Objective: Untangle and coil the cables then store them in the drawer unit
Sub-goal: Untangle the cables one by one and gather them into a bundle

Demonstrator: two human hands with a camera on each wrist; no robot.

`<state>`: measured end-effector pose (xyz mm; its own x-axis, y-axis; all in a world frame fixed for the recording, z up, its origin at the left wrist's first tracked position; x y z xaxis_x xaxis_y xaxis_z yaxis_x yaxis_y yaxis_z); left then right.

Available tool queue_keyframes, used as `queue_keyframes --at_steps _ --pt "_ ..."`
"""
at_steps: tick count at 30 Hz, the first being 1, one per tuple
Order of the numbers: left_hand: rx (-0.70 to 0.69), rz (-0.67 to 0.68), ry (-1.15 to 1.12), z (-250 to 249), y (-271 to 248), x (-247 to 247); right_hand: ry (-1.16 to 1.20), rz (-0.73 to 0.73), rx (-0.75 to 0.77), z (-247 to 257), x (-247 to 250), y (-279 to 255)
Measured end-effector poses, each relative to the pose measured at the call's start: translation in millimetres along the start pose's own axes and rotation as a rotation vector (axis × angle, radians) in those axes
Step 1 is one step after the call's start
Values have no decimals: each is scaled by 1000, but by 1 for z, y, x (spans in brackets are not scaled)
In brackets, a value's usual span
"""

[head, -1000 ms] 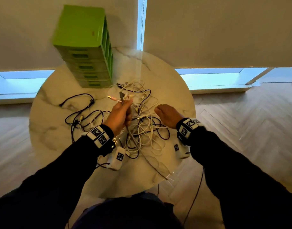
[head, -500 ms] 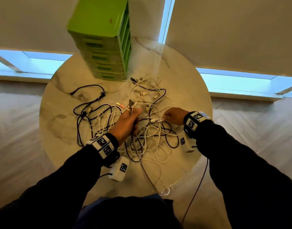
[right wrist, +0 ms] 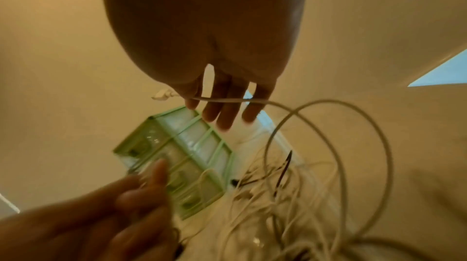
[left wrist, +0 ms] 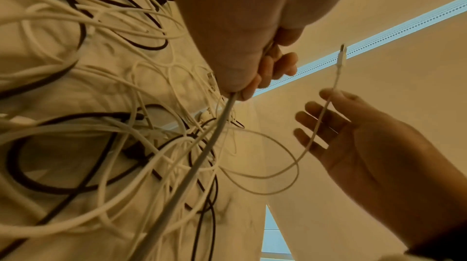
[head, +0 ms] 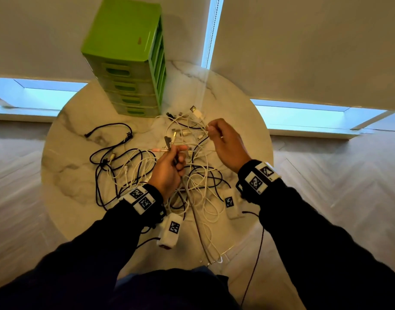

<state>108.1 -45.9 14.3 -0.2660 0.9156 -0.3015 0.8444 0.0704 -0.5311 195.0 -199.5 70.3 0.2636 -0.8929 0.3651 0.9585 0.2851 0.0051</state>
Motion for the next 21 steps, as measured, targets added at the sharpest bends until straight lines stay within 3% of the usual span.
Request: queue_keyframes --at_steps 2,7,12,15,21 --pt "-21 -1 -37 -6 -5 -4 148 68 -63 16 -22 -25" --pt "-62 -35 -21 -9 -12 -1 159 48 -66 19 -56 -60" --pt "-127 73 208 -16 -35 4 199 81 -61 28 -75 -82" --pt "-141 49 281 -21 -48 12 252 102 -102 25 -84 -92" --pt "-236 -93 296 -34 -53 39 -154 241 -104 -13 -97 -116"
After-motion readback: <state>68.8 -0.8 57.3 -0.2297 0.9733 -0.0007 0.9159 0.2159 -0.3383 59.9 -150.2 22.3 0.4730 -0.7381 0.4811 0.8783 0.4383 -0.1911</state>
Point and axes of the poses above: each hand's wrist, its own y-axis towards the middle knuckle, its own x-axis out of the back of the hand, z = x × y, the point moved 5 cm from there along y, towards the middle knuckle, and after that the axes turned 15 degrees about y, right-handed, at the moved point
